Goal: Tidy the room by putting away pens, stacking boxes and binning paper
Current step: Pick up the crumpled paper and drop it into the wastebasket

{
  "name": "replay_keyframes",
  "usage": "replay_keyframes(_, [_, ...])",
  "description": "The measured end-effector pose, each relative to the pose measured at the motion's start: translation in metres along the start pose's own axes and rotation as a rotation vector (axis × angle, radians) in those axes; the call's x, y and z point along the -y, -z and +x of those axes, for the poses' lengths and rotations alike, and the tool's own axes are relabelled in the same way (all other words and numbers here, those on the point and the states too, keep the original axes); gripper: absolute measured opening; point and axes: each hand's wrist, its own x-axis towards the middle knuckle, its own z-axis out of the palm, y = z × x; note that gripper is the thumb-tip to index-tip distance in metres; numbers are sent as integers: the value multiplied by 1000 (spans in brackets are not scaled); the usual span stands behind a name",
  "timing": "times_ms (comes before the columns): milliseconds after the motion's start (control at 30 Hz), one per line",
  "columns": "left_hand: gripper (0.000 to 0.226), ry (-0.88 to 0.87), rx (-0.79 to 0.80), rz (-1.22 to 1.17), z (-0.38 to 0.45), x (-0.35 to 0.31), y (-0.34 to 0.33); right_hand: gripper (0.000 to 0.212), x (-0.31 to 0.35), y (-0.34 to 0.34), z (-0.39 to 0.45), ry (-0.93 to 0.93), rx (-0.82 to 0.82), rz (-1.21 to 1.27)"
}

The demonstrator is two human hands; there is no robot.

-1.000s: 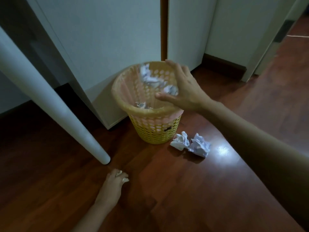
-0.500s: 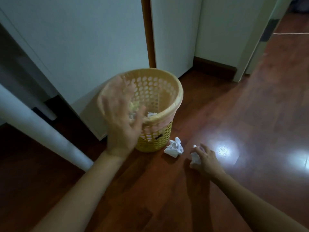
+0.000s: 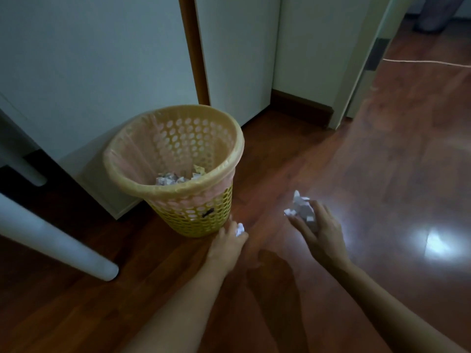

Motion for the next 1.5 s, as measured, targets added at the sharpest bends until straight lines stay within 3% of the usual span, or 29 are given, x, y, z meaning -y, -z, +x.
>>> replay_keyframes(100, [34,-155,-108,-129,-28,0,16,42,31,18,25,82,-92,68])
replay_keyframes(267, [31,-553,-576,-355,-95,1,98,39,119,26,79,259,-185,214])
replay_keyframes(333, [29,-510,-784,-418,-110,12,148,39,154,21,98,299,-177,263])
replay_keyframes(433, [38,-255,-985,-462,-95,52,208,31,194,9,115,347,-58,282])
replay_keyframes(500, [56,-58,-952,-480,-76,82,235,50,207,-3,122,333,146,261])
replay_keyframes(567, [76,179,-898,-540,-60,108,245,78,209,-17,128,277,229,183])
replay_keyframes(633, [83,479,-794,-594,-47,127,246,86,201,-26,133,130,205,132])
replay_keyframes(733, [75,805,-453,-753,-39,147,229,83,180,-33,135,-156,330,81])
replay_keyframes(867, [34,850,-468,-914,-57,146,212,54,171,-32,123,-323,384,91])
replay_keyframes(1000, [24,879,-360,-1007,-98,121,218,57,164,-13,103,-332,416,169])
replay_keyframes(1200, [32,964,-54,-1278,-189,92,220,48,166,24,52,-288,638,166])
replay_keyframes(1500, [64,943,46,-1438,-304,103,201,52,213,33,-33,-263,825,259])
